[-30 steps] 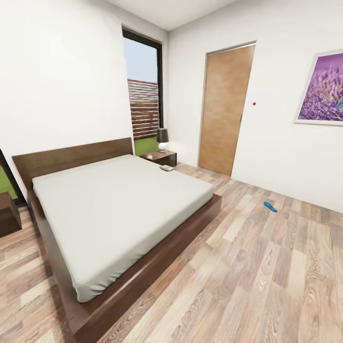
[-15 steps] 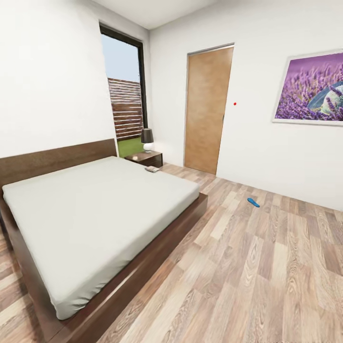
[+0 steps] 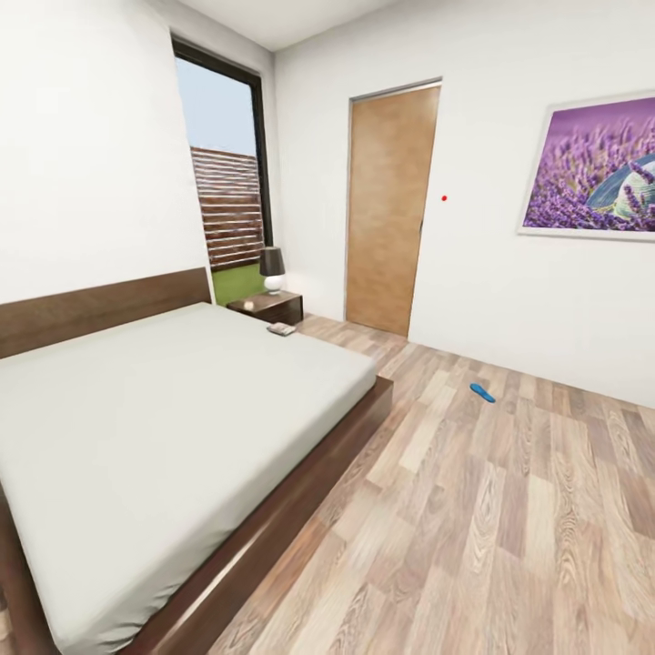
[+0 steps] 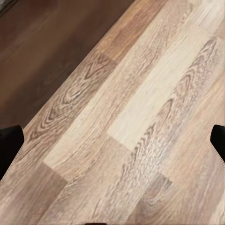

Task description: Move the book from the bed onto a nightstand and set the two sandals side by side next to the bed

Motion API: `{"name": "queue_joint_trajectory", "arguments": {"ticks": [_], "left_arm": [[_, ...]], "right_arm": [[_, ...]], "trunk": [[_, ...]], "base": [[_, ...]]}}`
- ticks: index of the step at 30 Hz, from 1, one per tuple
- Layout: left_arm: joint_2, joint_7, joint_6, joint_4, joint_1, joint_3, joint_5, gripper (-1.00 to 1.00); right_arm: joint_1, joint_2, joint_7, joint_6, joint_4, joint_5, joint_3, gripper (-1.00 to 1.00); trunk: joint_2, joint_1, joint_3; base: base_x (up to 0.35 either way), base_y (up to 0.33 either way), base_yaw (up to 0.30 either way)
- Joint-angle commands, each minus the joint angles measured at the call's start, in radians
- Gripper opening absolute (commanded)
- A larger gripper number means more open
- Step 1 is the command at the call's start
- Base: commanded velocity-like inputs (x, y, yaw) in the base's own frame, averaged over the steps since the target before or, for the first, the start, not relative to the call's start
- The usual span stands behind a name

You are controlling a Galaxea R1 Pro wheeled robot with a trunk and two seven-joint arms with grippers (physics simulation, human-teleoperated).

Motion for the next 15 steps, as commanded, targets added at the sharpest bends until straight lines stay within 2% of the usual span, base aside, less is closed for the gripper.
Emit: {"name": "queue_joint_trajectory", "arguments": {"ticks": [1,11,15], "left_arm": [[0.0,0.0,-0.003,0.001,0.0,0.0,0.001,1.0],[0.0,0.0,-0.003,0.001,0.0,0.001,0.001,1.0],[0.0,0.0,-0.003,0.0,0.0,0.001,0.0,1.0]], "right_arm": [[0.0,0.0,0.006,0.0,0.0,-0.004,-0.003,1.0],[0.0,0.002,0.008,0.0,0.0,-0.004,-0.003,1.0],[0.0,0.002,0.009,0.0,-0.001,-0.004,-0.002,1.0]], "trunk": [[0.0,0.001,-0.001],[0.0,0.001,-0.001],[0.0,0.001,-0.001]], "base": [[0.323,0.0,0.0],[0.323,0.0,0.0],[0.167,0.0,-0.061]]}}
